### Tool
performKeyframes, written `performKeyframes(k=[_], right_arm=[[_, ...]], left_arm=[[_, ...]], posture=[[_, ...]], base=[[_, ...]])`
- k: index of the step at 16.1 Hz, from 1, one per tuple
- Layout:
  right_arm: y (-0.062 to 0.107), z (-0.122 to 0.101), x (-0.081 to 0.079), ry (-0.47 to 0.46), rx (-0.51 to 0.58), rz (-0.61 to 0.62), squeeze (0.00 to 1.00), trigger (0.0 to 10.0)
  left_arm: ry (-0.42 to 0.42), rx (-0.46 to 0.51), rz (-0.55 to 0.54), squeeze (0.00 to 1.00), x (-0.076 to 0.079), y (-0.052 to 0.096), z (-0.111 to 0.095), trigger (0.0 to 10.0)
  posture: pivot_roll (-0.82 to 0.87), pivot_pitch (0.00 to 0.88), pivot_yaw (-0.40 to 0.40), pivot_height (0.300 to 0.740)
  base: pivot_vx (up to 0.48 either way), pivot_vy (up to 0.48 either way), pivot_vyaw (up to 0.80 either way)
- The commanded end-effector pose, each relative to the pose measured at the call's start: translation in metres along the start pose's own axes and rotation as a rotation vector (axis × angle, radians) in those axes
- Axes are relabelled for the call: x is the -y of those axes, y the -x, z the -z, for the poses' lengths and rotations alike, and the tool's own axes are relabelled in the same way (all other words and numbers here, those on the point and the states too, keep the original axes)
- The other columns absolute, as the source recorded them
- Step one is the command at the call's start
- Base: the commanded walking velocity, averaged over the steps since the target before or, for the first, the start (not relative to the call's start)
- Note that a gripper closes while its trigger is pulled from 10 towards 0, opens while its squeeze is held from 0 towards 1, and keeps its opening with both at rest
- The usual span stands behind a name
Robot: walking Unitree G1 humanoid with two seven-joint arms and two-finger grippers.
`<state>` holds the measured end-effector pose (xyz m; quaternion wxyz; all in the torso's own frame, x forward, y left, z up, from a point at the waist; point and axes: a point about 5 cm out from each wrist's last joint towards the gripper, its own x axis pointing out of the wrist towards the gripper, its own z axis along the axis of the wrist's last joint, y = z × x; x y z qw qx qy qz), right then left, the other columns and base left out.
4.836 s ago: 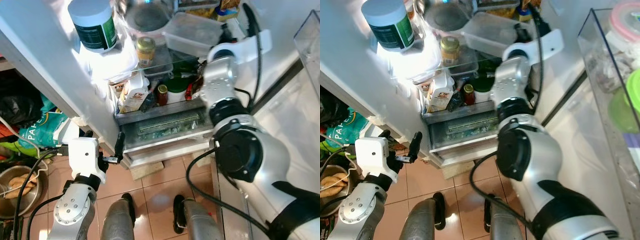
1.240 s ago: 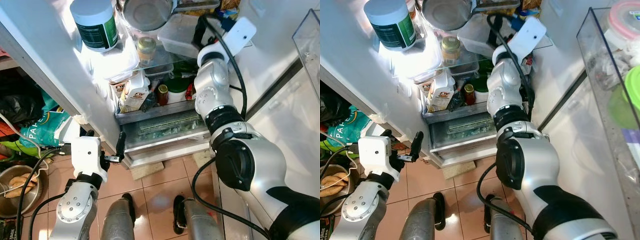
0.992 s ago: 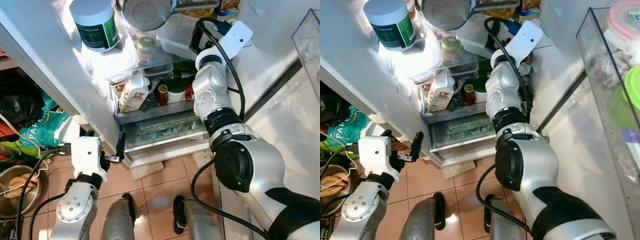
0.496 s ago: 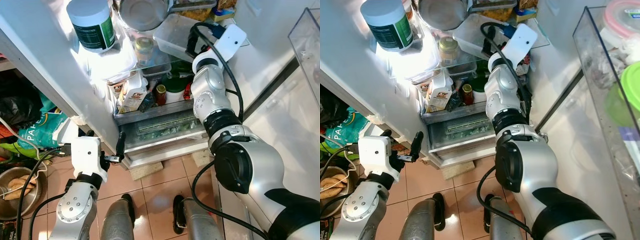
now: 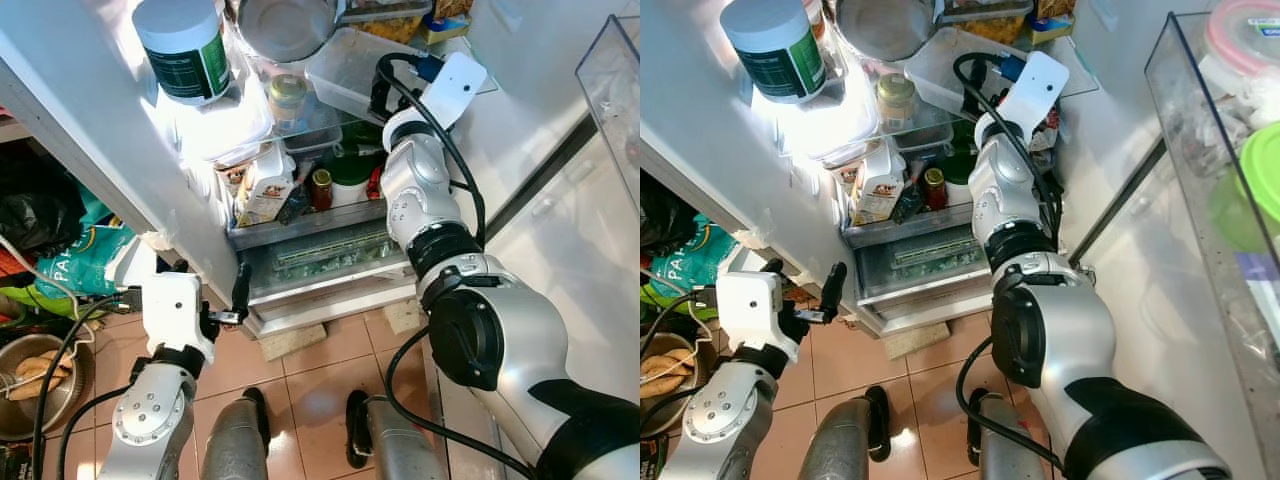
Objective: Restocking fridge
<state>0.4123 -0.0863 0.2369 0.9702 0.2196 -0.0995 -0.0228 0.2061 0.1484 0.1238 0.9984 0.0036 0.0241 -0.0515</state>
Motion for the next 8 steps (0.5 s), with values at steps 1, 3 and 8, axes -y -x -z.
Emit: performKeyframes(k=[1, 3, 8], right_arm=[[0.0032, 0.0095, -0.0036, 0.022, -0.040, -0.016, 0.00, 10.0], [0.0024, 0.0081, -0.0006, 0.023, -0.037, -0.011, 0.00, 10.0], [0.0023, 0.0069, 0.0034, 0.014, -0.031, -0.028, 0.00, 10.0]], left_arm=[[-0.009, -0.027, -0.021, 0.00, -0.0046, 0.0023, 0.0052, 10.0], [-0.009, -0.026, -0.021, 0.00, -0.0048, 0.0018, 0.0050, 10.0], [-0.010, -0.023, -0.020, 0.00, -0.0053, 0.0003, 0.0046, 10.0]], posture=[[0.27, 0.267, 0.020, 0.740], [0.27, 0.266, 0.021, 0.740], [0.27, 0.265, 0.022, 0.740]], base=[[0.000, 0.000, 0.00], [0.000, 0.000, 0.00], [0.000, 0.000, 0.00]])
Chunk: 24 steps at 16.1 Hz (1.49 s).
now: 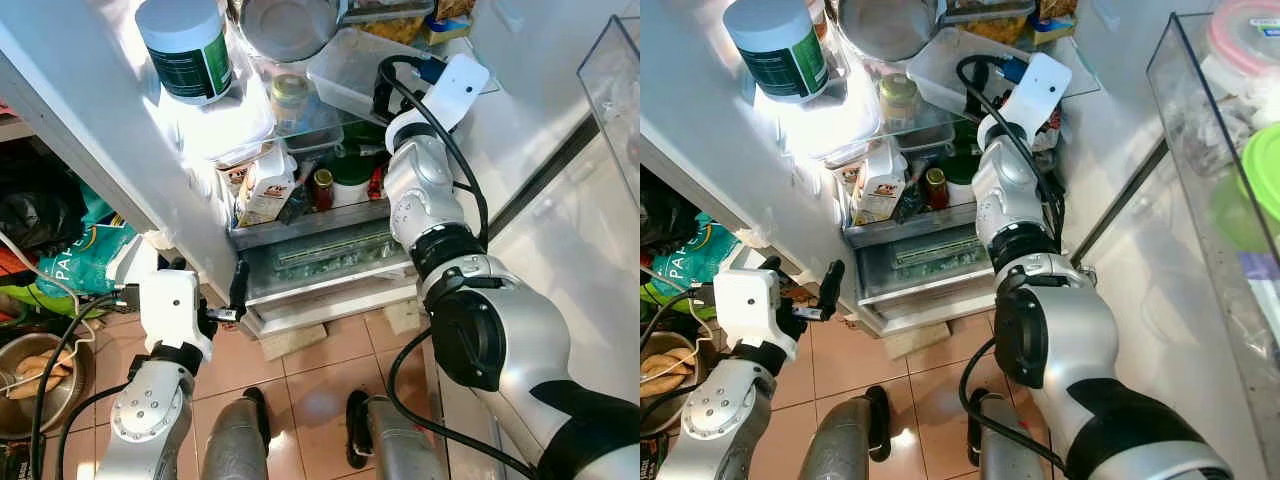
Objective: Restocking fridge
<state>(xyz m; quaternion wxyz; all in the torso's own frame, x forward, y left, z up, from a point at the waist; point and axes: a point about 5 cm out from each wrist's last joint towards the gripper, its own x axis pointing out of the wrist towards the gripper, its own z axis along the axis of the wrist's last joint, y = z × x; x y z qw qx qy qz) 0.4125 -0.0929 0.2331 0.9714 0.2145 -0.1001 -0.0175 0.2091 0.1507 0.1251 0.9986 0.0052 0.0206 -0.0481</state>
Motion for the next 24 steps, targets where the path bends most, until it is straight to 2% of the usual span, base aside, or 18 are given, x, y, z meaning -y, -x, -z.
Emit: performKeyframes(k=[1, 9, 14, 24], right_arm=[[0.002, 0.006, -0.004, 0.001, -0.022, -0.033, 0.00, 10.0], [0.004, 0.002, 0.002, 0.034, 0.015, -0.086, 0.00, 10.0], [0.006, -0.003, 0.007, 0.025, 0.056, -0.129, 0.00, 10.0], [0.014, 0.015, 0.019, 0.065, -0.013, -0.134, 0.00, 10.0]], left_arm=[[-0.006, -0.030, -0.013, 0.00, -0.003, 0.002, 0.006, 10.0], [-0.006, -0.023, -0.011, 0.00, -0.004, 0.000, 0.005, 10.0], [-0.008, -0.020, -0.010, 0.00, -0.004, -0.001, 0.005, 10.0], [-0.010, -0.013, -0.005, 0.00, -0.004, -0.005, 0.004, 10.0]], posture=[[0.27, 0.263, 0.023, 0.740], [0.26, 0.258, 0.026, 0.740], [0.26, 0.254, 0.029, 0.740], [0.26, 0.247, 0.032, 0.740]], base=[[0.000, 0.000, 0.00], [0.000, 0.000, 0.00], [0.000, 0.000, 0.00], [0.000, 0.000, 0.00]])
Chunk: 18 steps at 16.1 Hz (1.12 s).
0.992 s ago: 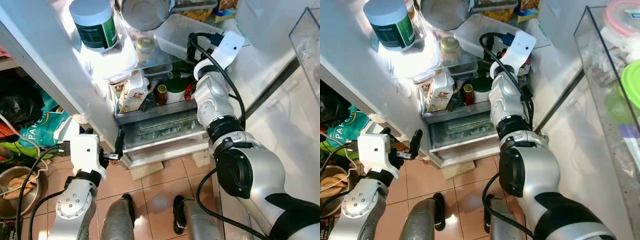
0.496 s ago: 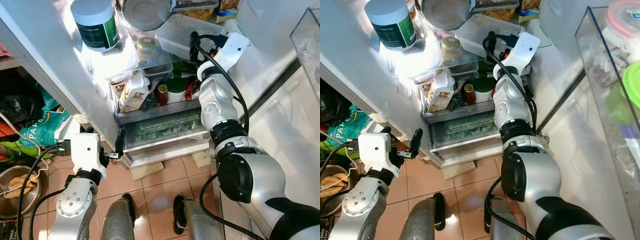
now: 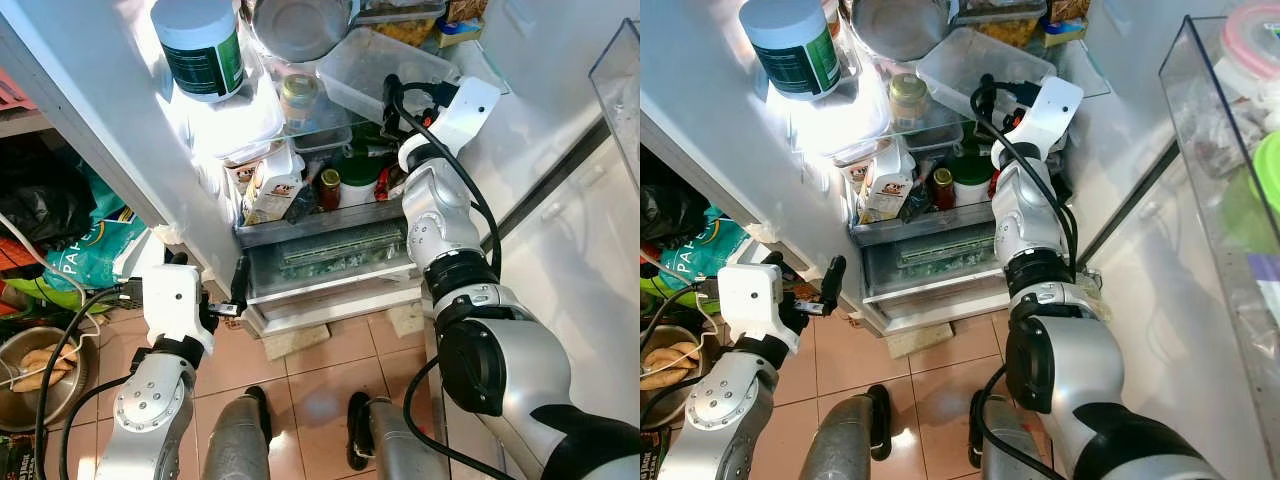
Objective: Restocking fridge
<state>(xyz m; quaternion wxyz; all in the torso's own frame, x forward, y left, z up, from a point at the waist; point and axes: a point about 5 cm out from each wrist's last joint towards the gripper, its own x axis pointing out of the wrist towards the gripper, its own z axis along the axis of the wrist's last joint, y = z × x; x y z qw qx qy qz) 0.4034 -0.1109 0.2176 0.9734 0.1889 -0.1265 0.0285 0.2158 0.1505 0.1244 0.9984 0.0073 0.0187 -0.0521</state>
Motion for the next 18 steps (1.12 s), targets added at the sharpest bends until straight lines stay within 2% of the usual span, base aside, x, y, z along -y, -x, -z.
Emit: performKeyframes(k=[1, 6, 9, 12, 18], right_arm=[[0.004, 0.011, -0.005, 0.021, -0.052, -0.029, 0.00, 10.0], [0.005, 0.012, -0.015, 0.042, -0.031, -0.031, 0.00, 10.0], [0.007, 0.012, -0.014, 0.056, -0.016, -0.051, 0.00, 10.0], [0.006, 0.009, -0.013, 0.007, 0.004, -0.040, 0.00, 10.0], [0.002, 0.014, -0.038, -0.115, -0.040, -0.016, 0.00, 10.0]], left_arm=[[-0.005, -0.016, -0.013, 0.00, -0.004, 0.002, 0.004, 10.0], [-0.005, -0.012, -0.017, 0.00, -0.003, 0.002, 0.003, 10.0], [-0.007, -0.011, -0.026, 0.00, -0.005, 0.003, 0.003, 10.0], [-0.002, -0.012, -0.021, 0.00, -0.002, 0.002, 0.004, 10.0], [-0.005, -0.017, -0.038, 0.00, -0.005, 0.008, 0.004, 10.0]], posture=[[0.26, 0.245, 0.031, 0.740], [0.27, 0.245, 0.025, 0.740], [0.26, 0.245, 0.022, 0.740], [0.25, 0.244, 0.022, 0.740], [0.28, 0.259, 0.008, 0.740]], base=[[0.000, 0.000, 0.00], [0.000, 0.000, 0.00], [0.000, 0.000, 0.00], [0.000, 0.000, 0.00], [0.000, 0.000, 0.00]])
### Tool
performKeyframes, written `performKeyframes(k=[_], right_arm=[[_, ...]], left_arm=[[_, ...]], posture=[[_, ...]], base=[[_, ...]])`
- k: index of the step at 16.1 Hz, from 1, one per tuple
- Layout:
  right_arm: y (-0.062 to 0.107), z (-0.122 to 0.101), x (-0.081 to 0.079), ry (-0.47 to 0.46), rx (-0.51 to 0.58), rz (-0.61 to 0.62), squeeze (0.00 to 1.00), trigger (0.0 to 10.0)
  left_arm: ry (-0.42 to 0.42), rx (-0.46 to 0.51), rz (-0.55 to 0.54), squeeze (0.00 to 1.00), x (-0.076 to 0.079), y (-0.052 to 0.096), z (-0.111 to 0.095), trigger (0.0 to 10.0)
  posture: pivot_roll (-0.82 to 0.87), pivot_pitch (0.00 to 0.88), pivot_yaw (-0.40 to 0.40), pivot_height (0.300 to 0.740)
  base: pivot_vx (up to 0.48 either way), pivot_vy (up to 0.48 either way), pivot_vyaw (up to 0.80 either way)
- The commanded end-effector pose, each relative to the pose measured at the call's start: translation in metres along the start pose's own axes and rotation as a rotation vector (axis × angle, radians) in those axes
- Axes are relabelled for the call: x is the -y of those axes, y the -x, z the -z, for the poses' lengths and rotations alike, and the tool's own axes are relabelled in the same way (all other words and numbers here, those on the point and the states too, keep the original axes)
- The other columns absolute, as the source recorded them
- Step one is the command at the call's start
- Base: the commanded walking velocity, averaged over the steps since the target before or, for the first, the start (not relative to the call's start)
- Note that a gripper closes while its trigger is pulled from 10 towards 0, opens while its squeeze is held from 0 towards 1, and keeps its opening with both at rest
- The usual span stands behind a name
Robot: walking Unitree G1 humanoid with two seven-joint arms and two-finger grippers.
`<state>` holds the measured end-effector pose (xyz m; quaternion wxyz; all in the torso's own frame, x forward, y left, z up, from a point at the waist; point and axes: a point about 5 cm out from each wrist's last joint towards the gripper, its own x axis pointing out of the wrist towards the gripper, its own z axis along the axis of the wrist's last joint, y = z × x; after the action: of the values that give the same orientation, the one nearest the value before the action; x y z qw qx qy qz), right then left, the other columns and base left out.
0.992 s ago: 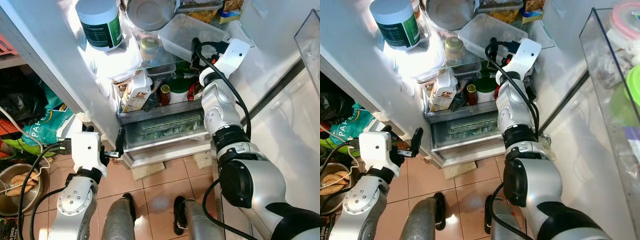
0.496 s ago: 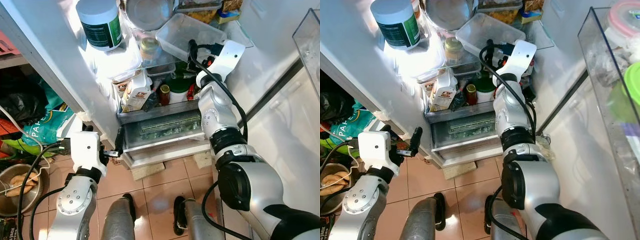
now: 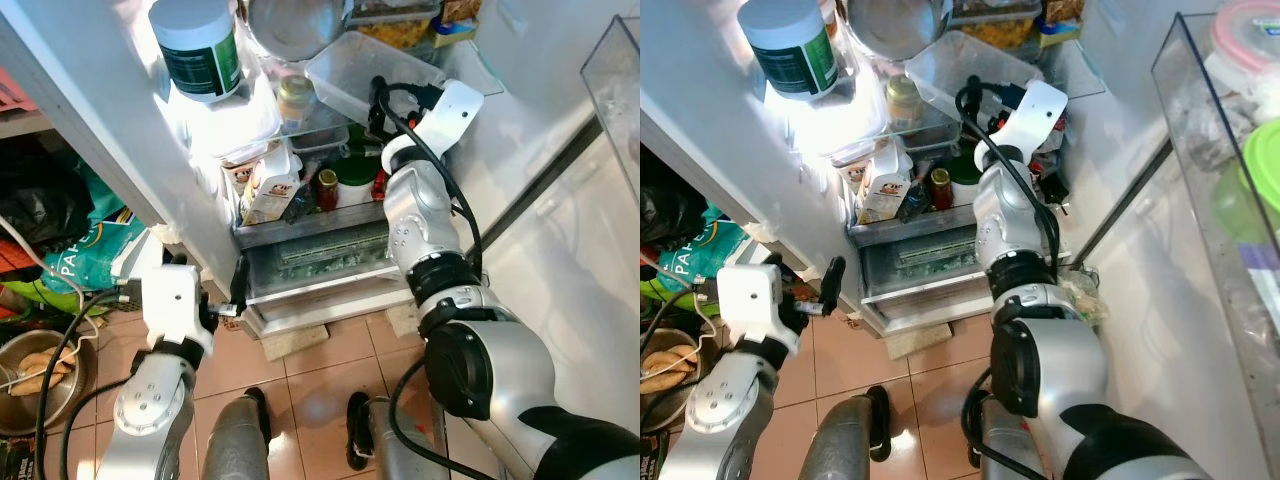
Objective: Restocking fridge
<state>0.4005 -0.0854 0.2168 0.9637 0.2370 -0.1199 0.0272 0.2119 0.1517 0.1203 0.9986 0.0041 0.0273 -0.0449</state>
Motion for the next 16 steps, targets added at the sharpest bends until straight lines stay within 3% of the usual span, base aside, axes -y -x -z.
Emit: performKeyframes(k=[1, 2, 3, 4, 6, 7, 11, 16], right_arm=[[0.000, 0.006, -0.015, -0.023, -0.038, -0.029, 0.00, 8.0], [-0.001, 0.006, -0.017, -0.049, -0.046, -0.020, 0.00, 5.5], [-0.002, 0.007, -0.019, -0.066, -0.052, -0.013, 0.00, 5.5], [-0.003, 0.007, -0.020, -0.077, -0.057, -0.003, 0.00, 6.3], [-0.005, 0.005, -0.029, -0.109, -0.066, 0.004, 0.00, 9.5], [-0.006, 0.005, -0.032, -0.118, -0.070, 0.001, 0.00, 10.0], [-0.008, 0.003, -0.035, -0.087, -0.071, -0.029, 0.00, 10.0], [-0.007, 0.001, -0.006, -0.032, -0.068, -0.032, 0.00, 10.0]], left_arm=[[-0.012, -0.001, -0.026, 0.00, -0.004, 0.005, -0.001, 10.0], [-0.010, -0.003, -0.028, 0.00, -0.003, 0.006, 0.000, 10.0], [-0.009, -0.003, -0.029, 0.00, -0.003, 0.007, 0.000, 10.0], [-0.007, -0.004, -0.031, 0.00, -0.002, 0.008, 0.000, 10.0], [-0.005, -0.011, -0.039, 0.00, -0.002, 0.012, 0.001, 10.0], [-0.005, -0.013, -0.042, 0.00, -0.002, 0.013, 0.001, 10.0], [-0.001, -0.016, -0.049, 0.00, -0.002, 0.013, 0.002, 10.0], [0.007, -0.009, -0.038, 0.00, 0.000, 0.006, 0.003, 10.0]], posture=[[0.28, 0.259, 0.008, 0.740], [0.28, 0.266, 0.002, 0.740], [0.29, 0.268, 0.001, 0.740], [0.29, 0.272, -0.003, 0.740], [0.29, 0.282, -0.012, 0.740], [0.29, 0.283, -0.015, 0.740], [0.29, 0.281, -0.023, 0.740], [0.26, 0.263, -0.015, 0.740]], base=[[0.000, 0.000, 0.00], [0.000, 0.000, 0.00], [0.000, 0.000, 0.00], [0.000, 0.000, 0.00], [0.000, 0.000, 0.00], [0.000, 0.000, 0.00], [0.000, 0.000, 0.00], [0.000, 0.000, 0.00]])
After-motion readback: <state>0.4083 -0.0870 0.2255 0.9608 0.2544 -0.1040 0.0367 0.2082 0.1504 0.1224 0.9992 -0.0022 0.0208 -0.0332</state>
